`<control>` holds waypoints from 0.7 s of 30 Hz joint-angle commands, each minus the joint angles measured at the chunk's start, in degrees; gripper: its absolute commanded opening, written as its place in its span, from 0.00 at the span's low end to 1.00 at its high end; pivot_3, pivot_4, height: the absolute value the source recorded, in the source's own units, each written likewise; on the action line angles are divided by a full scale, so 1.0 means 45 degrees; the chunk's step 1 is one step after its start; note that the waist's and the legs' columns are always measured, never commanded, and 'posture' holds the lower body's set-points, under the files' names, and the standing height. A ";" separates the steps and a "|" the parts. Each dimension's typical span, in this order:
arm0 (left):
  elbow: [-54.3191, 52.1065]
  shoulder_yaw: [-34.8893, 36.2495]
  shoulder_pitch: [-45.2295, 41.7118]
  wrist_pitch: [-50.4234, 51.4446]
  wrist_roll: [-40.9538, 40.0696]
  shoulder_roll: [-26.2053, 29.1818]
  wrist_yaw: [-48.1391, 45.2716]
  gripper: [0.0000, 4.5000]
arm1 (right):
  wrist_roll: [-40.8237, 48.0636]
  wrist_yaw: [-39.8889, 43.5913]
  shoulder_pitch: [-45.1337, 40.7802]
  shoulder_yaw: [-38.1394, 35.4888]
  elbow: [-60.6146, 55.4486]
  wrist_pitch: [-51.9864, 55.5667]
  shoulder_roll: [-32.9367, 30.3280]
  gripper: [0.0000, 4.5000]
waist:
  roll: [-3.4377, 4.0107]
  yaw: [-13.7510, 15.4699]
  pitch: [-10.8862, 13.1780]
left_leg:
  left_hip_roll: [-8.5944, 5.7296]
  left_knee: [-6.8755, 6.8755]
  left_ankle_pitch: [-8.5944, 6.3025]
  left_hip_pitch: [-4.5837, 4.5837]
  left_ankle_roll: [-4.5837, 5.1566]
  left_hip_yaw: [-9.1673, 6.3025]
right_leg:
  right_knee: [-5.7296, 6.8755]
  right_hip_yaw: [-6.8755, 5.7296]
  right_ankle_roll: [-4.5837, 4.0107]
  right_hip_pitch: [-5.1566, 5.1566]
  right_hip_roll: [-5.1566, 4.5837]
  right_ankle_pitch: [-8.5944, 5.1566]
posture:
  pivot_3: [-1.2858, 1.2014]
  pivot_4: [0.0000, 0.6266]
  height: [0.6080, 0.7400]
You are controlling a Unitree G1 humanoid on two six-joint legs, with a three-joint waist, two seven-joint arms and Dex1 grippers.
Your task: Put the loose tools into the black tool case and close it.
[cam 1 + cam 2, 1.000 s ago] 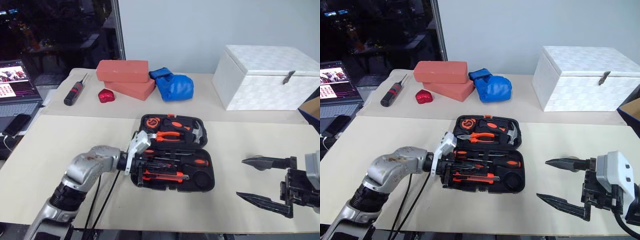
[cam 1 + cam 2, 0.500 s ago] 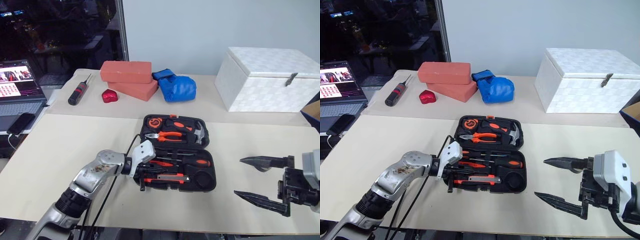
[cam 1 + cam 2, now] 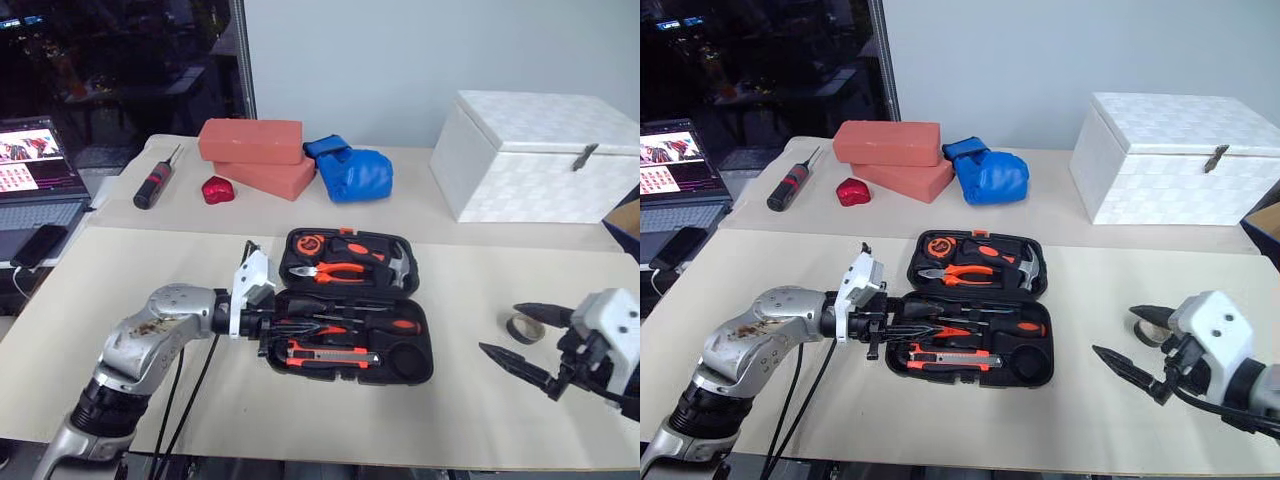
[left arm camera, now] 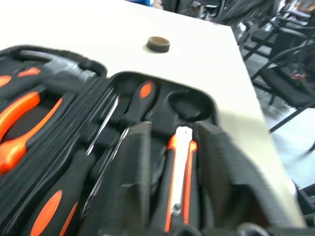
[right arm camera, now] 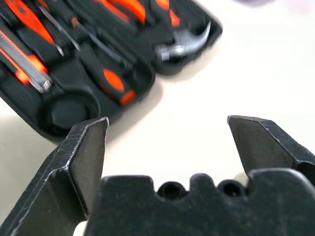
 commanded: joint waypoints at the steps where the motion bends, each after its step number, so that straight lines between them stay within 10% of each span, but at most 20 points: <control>1: -0.0604 0.0220 -0.0976 0.0558 -0.0709 -0.0282 0.0299 0.75 | -0.1603 -0.1740 -0.1104 0.0991 0.0995 0.0977 -0.0581 1.00 | -0.0006 -0.0030 0.0003 | -0.0001 0.0003 0.0000 0.0001 0.0000 0.0003 | -0.0001 0.0003 0.0000 -0.0001 0.0000 0.0001 | 0.52 0.24 1.00; 5: -0.1018 -0.0131 -0.1551 0.1240 -0.1214 -0.0813 0.0773 1.00 | -0.2929 -0.2617 -0.1945 0.2159 0.2261 0.2032 -0.1312 1.00 | -0.0003 -0.0079 0.0003 | -0.0007 0.0003 0.0001 0.0009 0.0002 0.0004 | 0.0008 0.0010 0.0000 -0.0005 0.0003 0.0002 | 0.52 0.24 1.00; 13: -0.1434 -0.0505 -0.1418 0.1230 -0.1115 -0.0808 0.0740 1.00 | -0.3080 -0.1395 -0.3605 0.4057 0.4631 0.2070 -0.1722 0.61 | 0.0000 -0.0080 0.0005 | -0.0006 -0.0011 -0.0003 -0.0004 0.0009 -0.0014 | 0.0010 0.0010 0.0021 -0.0007 0.0017 -0.0012 | 0.52 0.24 1.00; 21: -0.1464 -0.0506 -0.1269 0.0820 -0.0830 -0.0319 0.0415 1.00 | -0.3897 -0.1016 -0.5302 0.5626 0.6993 0.1075 -0.1593 0.50 | 0.0000 -0.0095 0.0006 | -0.0016 0.0000 0.0000 0.0002 0.0009 -0.0012 | 0.0010 0.0018 0.0017 0.0001 0.0013 -0.0011 | 0.52 0.24 1.00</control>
